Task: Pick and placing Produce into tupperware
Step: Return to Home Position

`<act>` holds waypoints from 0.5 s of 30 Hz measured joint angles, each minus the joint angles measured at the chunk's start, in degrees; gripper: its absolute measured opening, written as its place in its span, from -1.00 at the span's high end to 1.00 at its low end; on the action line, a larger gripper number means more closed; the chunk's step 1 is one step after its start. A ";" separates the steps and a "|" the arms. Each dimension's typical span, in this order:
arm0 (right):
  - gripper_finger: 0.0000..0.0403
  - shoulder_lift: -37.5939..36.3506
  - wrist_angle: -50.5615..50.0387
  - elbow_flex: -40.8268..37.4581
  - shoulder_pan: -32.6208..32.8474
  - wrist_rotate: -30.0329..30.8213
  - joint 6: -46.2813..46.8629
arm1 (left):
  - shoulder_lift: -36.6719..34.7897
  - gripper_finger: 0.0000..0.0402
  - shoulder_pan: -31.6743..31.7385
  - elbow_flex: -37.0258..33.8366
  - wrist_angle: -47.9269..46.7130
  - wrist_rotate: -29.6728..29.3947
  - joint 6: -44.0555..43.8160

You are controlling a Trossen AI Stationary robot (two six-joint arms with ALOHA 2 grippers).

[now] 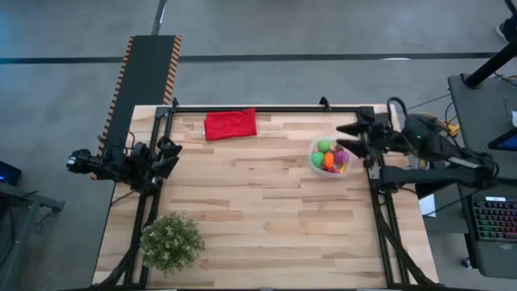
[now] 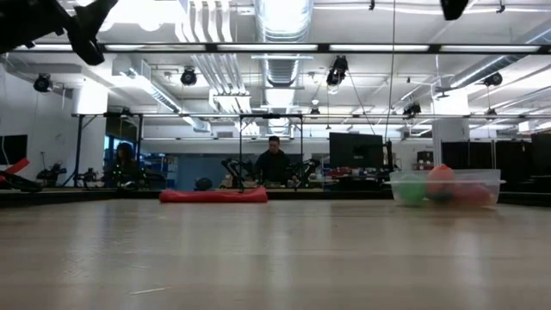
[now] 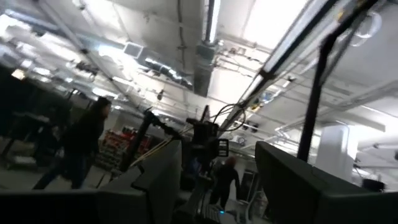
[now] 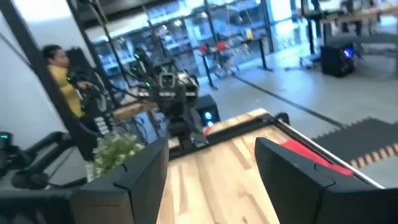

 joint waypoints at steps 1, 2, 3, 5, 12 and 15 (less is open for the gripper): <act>-0.16 -1.70 0.07 -0.70 0.02 -0.18 -0.11 | -0.73 0.04 0.00 0.00 -0.40 1.05 1.06; -0.16 -3.40 -0.03 -1.48 0.02 -0.23 -0.38 | -1.43 0.04 0.02 0.00 -1.00 1.46 1.81; -0.16 -5.07 -0.76 -2.36 0.00 0.01 -0.65 | -2.10 0.04 0.00 0.00 -2.04 1.38 2.17; -0.16 -7.81 -1.83 -4.13 -0.01 1.57 -0.98 | -3.33 0.04 0.01 -0.24 -4.50 1.09 2.79; -0.16 -14.92 1.65 -14.04 0.00 2.46 -1.20 | -2.90 0.04 0.02 -1.33 -6.38 0.87 2.90; -0.16 -17.26 2.71 -18.33 0.00 2.39 -1.30 | -2.67 0.04 0.02 -1.36 -5.89 0.77 2.89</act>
